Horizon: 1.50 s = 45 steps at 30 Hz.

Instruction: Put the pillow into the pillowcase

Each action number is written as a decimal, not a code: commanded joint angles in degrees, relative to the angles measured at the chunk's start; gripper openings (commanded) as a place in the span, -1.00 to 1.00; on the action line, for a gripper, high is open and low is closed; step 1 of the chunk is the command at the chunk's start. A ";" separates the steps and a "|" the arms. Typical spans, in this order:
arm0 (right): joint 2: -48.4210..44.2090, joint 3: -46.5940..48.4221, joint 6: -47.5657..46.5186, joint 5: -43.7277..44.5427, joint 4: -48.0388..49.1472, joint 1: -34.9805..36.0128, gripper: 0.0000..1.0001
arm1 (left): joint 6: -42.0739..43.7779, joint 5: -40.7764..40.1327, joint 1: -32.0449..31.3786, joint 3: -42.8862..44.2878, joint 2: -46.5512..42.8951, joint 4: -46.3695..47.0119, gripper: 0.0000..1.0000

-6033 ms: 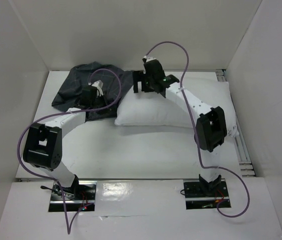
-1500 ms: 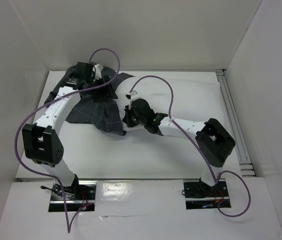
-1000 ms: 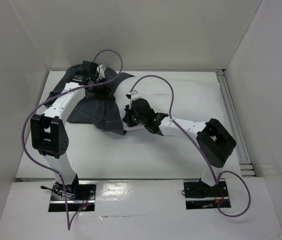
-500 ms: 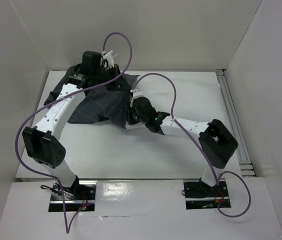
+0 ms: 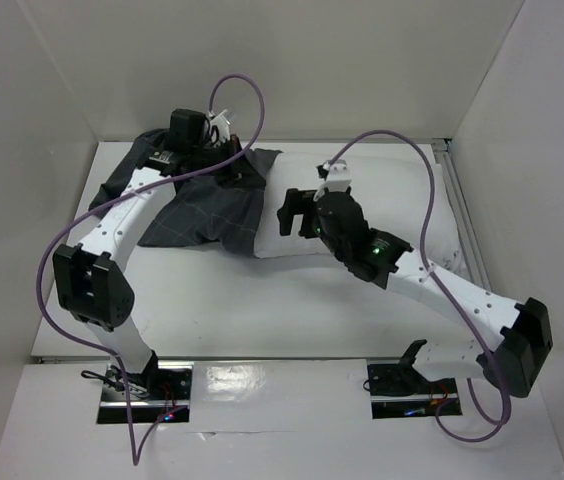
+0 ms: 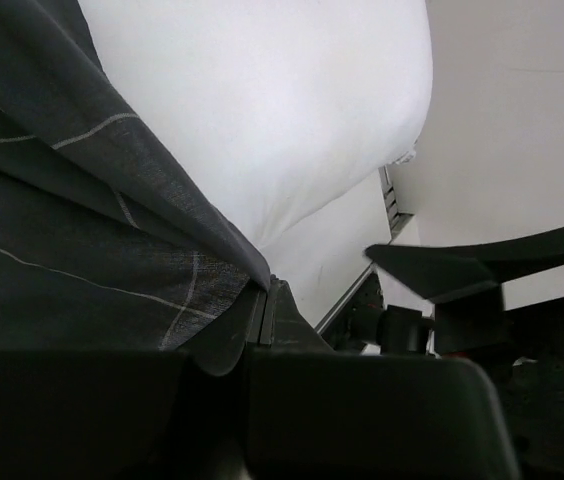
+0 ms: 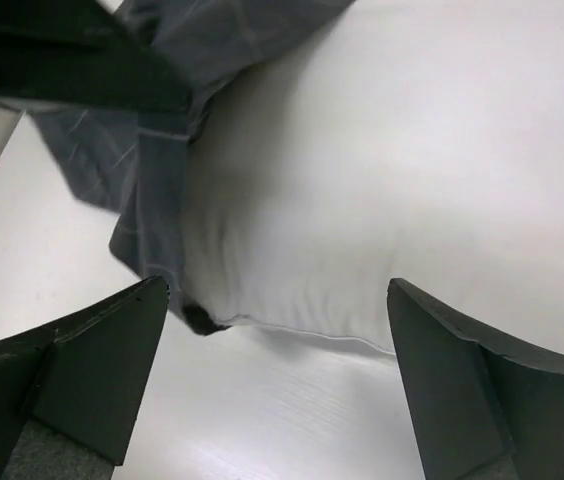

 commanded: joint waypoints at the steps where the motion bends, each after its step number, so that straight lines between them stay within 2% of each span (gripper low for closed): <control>1: 0.06 3.03 2.73 14.38 -12.50 -0.57 1.00 | -1.52 2.43 0.14 2.14 0.53 2.80 -1.00; 3: 2.95 7.43 4.39 17.32 -19.20 -3.28 1.00 | -1.52 2.43 0.14 2.14 0.53 2.80 -1.00; 4: 6.88 9.71 4.40 17.33 -22.54 -8.69 1.00 | -1.52 2.43 0.14 2.14 0.53 2.80 -1.00; 6: 10.59 15.78 2.83 11.99 -29.24 -14.26 1.00 | -1.52 2.43 0.14 2.14 0.53 2.80 -1.00; 8: 14.47 19.73 1.85 10.83 -33.55 -19.28 1.00 | -1.52 2.43 0.14 2.76 1.14 2.10 -1.00; 11: 15.97 19.85 0.98 9.34 -35.15 -19.90 1.00 | -0.91 1.90 0.14 3.37 1.14 1.57 -1.00; 14: 16.67 15.56 0.45 0.92 -31.48 -21.57 1.00 | -0.91 1.90 0.14 4.07 2.29 1.57 -1.00; 15: 17.37 14.49 0.45 -6.15 -29.71 -22.45 0.98 | -0.91 2.42 0.14 4.08 3.24 1.57 -1.00; 16: 17.38 13.26 0.45 -10.40 -27.17 -22.46 0.76 | -0.91 2.43 0.14 4.86 4.65 1.57 -1.00; 17: 17.38 12.03 0.45 -14.53 -21.06 -22.46 0.13 | -0.91 2.43 -0.64 6.26 5.44 1.57 -1.00; 18: 17.38 11.15 1.32 -17.97 -18.21 -22.98 -0.33 | -0.39 2.43 -1.35 7.32 6.41 0.53 -1.00; 19: 17.38 11.14 2.11 -21.48 -16.01 -22.98 -0.74 | -0.38 2.43 -1.88 8.72 7.46 -0.27 -1.00; 20: 18.59 11.84 3.16 -22.39 -14.68 -22.98 -1.00 | 0.31 3.12 -2.75 12.39 9.73 -1.15 -1.00; 22: 19.39 17.97 3.17 -23.71 -13.52 -23.69 -1.00 | 0.85 3.74 -3.54 16.97 11.77 -3.78 -1.00; 27: 19.32 35.97 1.85 -25.39 -15.27 -24.74 -1.00 | -1.51 7.87 -4.17 35.93 17.31 -5.55 -1.00; 29: 18.70 38.38 1.85 -25.91 -15.28 -24.22 -1.00 | -2.92 9.19 -4.17 39.83 20.38 -5.55 -1.00; 31: 16.59 36.21 4.13 -25.30 -14.59 -21.77 -1.00 | -4.50 10.94 -5.48 42.05 22.23 -5.55 -1.00; 33: 15.27 31.12 8.15 -19.52 -12.83 -17.39 -1.00 | -4.51 11.48 -7.23 38.04 22.24 -5.55 -1.00; 35: 14.12 19.62 12.29 -17.31 -7.05 -15.09 -1.00 | -3.90 11.48 -8.29 32.76 20.58 -5.55 -1.00; 36: 13.52 15.93 16.05 -16.60 -4.93 -12.99 -1.00 | -3.20 11.48 -8.99 26.81 17.61 -5.03 -1.00; 38: 13.51 7.21 19.42 -14.15 -0.35 -11.13 -1.00 | -1.71 10.78 -9.00 20.37 13.38 -4.50 -1.00; 39: 12.90 5.19 21.87 -13.61 1.57 -9.55 -1.00 | -1.09 8.43 -9.00 14.33 8.75 -4.50 -1.00; 43: 8.95 -0.80 23.30 -10.98 4.05 -7.69 -1.00 | 2.16 0.87 -7.51 2.36 -1.72 -6.77 -1.00; 45: 7.36 -2.56 23.30 -10.28 5.28 -6.99 -1.00 | 3.74 -6.84 -6.98 -0.48 -4.47 -11.32 -1.00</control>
